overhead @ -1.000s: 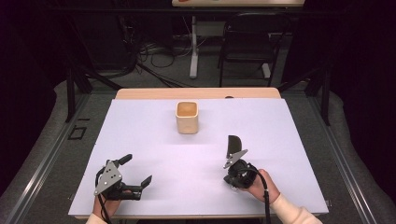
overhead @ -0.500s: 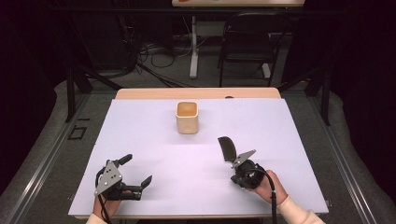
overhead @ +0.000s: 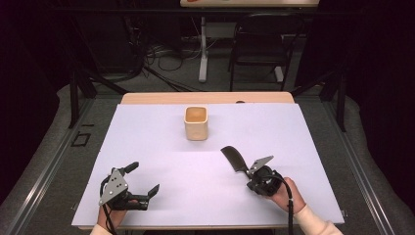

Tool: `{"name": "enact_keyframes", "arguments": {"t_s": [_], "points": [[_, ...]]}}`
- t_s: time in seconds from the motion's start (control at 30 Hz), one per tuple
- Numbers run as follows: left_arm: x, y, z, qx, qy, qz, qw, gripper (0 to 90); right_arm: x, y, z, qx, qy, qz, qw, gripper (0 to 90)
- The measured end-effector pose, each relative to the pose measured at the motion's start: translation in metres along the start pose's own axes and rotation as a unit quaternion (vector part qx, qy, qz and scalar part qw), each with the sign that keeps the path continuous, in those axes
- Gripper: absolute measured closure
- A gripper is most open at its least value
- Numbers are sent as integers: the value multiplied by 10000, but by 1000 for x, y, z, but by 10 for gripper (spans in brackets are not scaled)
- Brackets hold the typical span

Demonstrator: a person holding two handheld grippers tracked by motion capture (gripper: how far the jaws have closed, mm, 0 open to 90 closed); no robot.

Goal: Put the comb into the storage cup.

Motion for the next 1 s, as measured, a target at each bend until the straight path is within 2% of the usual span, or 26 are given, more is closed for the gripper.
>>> {"name": "enact_keyframes", "arguments": {"t_s": [0.43,0.57,0.6,0.9,1.0], "points": [[0,0,0,-5,36,9,10000,2,9,0,0,14,-69,110,9999,900],[0,0,0,-8,28,6,10000,2,12,2,2,-104,-79,146,9998,900],[1,0,0,-9,26,7,10000,2,13,0,1,32,-74,145,9999,900],[0,-1,0,-3,35,16,10000,2,19,1,1,45,-166,255,9995,900],[0,0,0,1,34,16,10000,2,21,1,1,82,-129,316,9994,900]]}}
Point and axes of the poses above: each handheld gripper's, and its own axes: y roughly backward along the jaws, z roughly out of its underside, x roughly to its right, the point moved 7 cm from there along -y, roughly forward along the jaws, and after that the axes turned 11 degrees about -y, right-handed, at the moved point
